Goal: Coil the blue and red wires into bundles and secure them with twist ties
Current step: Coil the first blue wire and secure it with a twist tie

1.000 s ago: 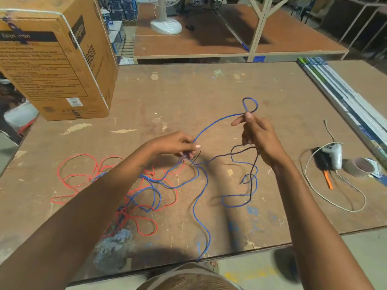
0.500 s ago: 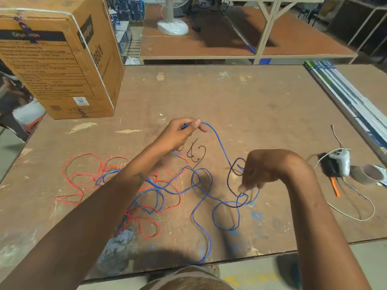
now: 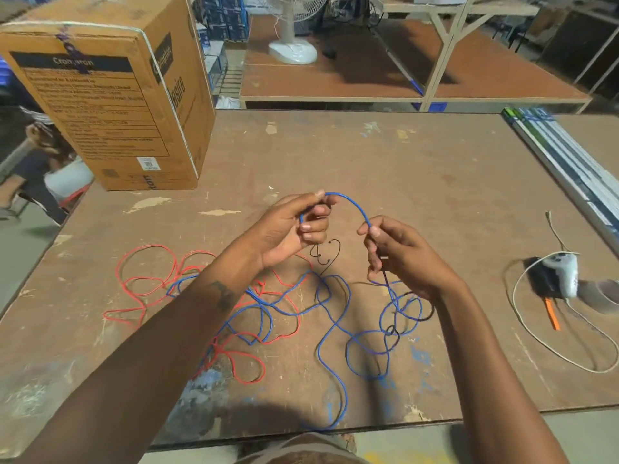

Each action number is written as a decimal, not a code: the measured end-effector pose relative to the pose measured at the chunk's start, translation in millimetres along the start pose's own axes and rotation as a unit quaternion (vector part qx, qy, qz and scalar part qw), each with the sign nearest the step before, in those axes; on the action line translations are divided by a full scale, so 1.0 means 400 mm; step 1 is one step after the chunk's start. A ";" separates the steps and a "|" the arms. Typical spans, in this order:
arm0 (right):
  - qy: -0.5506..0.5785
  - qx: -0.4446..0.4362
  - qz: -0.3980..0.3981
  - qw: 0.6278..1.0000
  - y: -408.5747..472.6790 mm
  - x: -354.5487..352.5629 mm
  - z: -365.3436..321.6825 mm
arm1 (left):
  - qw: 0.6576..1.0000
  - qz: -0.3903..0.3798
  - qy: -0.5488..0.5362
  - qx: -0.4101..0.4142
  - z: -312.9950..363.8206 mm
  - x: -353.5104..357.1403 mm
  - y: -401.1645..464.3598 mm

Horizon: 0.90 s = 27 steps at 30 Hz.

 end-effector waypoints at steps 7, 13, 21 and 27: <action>0.165 0.081 -0.054 0.981 -0.087 0.021 0.084 | 0.991 0.008 -0.097 0.091 0.025 -0.063 -0.011; 0.095 0.052 0.098 0.989 -0.052 0.064 0.124 | 0.980 0.176 0.068 0.057 -0.019 -0.060 0.011; -0.009 0.164 0.272 0.948 0.018 0.088 0.150 | 0.971 0.124 0.144 0.143 -0.134 0.013 -0.008; -0.280 0.138 0.049 0.949 -0.001 0.176 0.121 | 0.946 0.155 0.224 0.176 -0.135 0.066 0.008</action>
Point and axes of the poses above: each hand's wrist, its own y-axis towards the middle knuckle, its own x-axis out of the palm, z = x × y, the point moved 1 cm from there along y, towards the middle knuckle, and after that the axes turned 15 degrees about -x, right-handed, at the moved point
